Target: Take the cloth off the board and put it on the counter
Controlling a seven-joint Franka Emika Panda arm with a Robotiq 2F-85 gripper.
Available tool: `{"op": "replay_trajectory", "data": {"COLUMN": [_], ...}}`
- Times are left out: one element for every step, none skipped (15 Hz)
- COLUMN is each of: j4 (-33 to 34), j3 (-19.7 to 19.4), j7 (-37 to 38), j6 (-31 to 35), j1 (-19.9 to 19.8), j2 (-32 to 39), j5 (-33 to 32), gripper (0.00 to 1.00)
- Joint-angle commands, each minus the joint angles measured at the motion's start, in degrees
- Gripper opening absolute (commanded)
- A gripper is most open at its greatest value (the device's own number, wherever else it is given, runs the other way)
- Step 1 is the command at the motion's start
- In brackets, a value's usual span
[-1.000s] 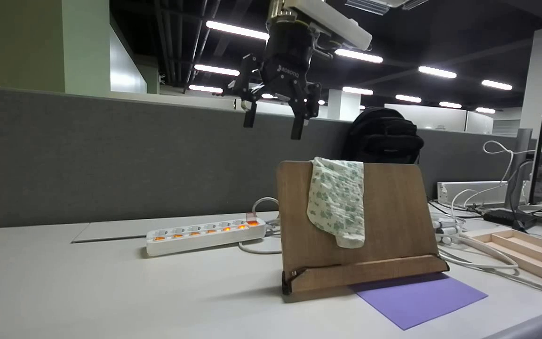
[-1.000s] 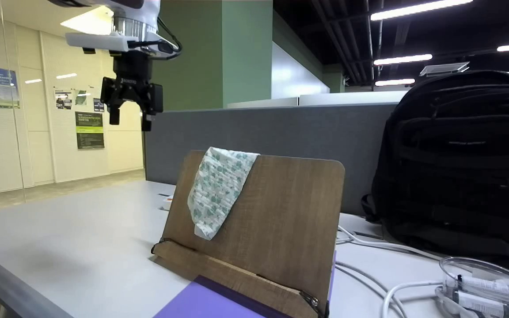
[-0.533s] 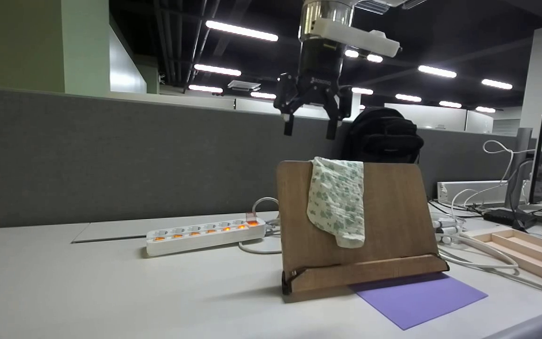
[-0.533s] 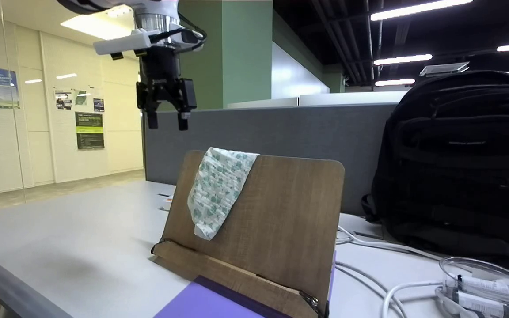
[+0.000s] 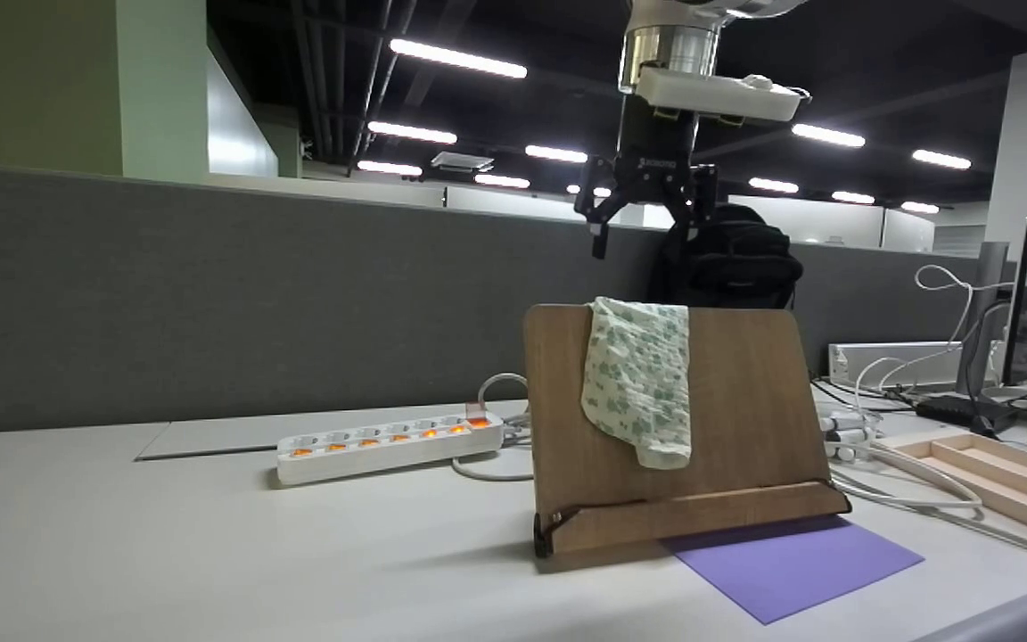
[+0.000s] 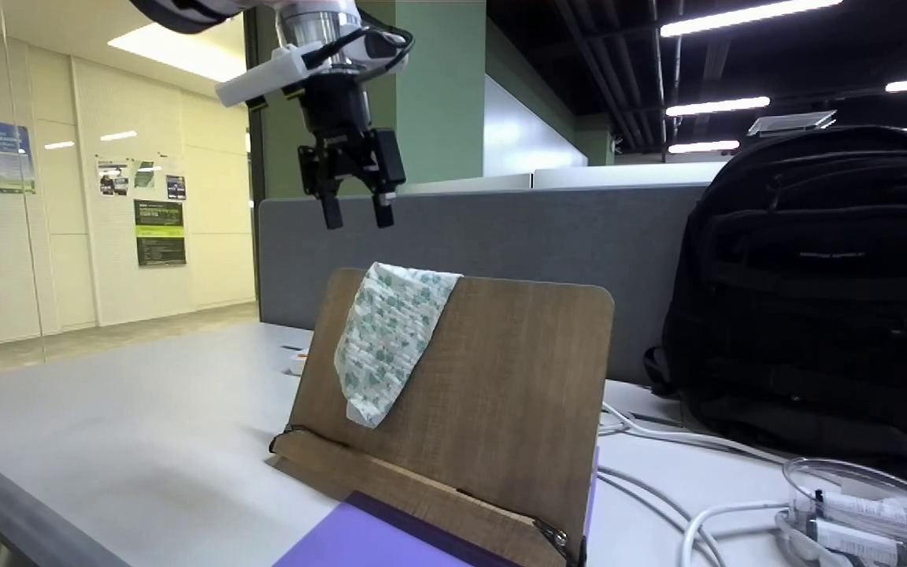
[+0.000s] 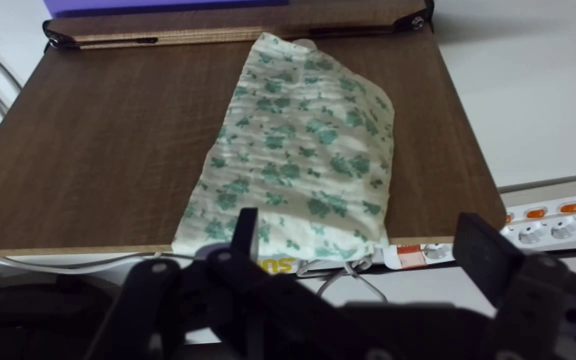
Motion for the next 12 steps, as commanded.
{"op": "replay_trajectory", "data": {"j4": [0.48, 0.73, 0.94, 1.08, 1.36, 1.60, 1.96, 2.24, 2.59, 2.97, 3.33, 3.87], "j3": [-1.31, -1.75, -2.12, -2.47, -2.73, -2.83, -2.82, -2.74, -2.58, -2.51, -2.42, -2.36], "j7": [2.44, 2.05, 1.74, 1.51, 1.09, 1.04, 0.91, 1.02, 1.09, 0.95, 1.15, 1.26], "j6": [1.69, 2.16, 2.74, 3.48, 4.19, 4.67, 5.22, 5.56, 5.93, 6.15, 6.37, 6.51], "j1": [-1.14, -1.34, -1.41, -1.38, -1.11, -0.97, -0.72, -0.58, -0.38, -0.09, 0.12, 0.41], "j2": [1.11, 1.76, 2.40, 3.01, 3.86, 4.61, 5.50, 6.24, 7.13, 7.96, 8.73, 9.51], "j5": [-1.43, -1.16, -0.73, -0.35, 0.18, 0.30, 0.46, 0.44, 0.22, 0.22, 0.03, 0.04], "gripper": [1.00, 1.00, 1.00, 1.00, 1.00, 1.00, 1.00, 1.00, 1.00, 1.00, 1.00, 1.00]}}
